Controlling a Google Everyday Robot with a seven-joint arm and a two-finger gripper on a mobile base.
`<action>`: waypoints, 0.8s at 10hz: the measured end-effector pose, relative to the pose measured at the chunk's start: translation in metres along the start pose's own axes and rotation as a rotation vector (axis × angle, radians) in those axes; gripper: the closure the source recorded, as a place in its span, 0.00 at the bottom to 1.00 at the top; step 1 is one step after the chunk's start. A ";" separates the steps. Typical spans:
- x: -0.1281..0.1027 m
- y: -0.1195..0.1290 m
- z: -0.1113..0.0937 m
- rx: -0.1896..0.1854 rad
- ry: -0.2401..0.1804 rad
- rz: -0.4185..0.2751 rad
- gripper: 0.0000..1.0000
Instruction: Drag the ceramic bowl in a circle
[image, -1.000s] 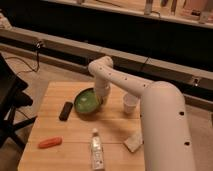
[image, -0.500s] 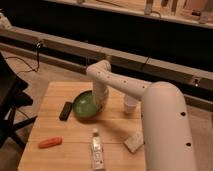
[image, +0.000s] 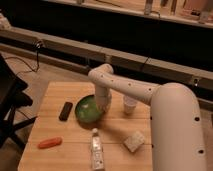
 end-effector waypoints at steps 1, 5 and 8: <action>-0.002 0.007 -0.001 -0.018 -0.001 0.025 1.00; 0.017 0.059 -0.004 -0.083 0.006 0.128 1.00; 0.047 0.072 -0.016 -0.126 0.036 0.155 1.00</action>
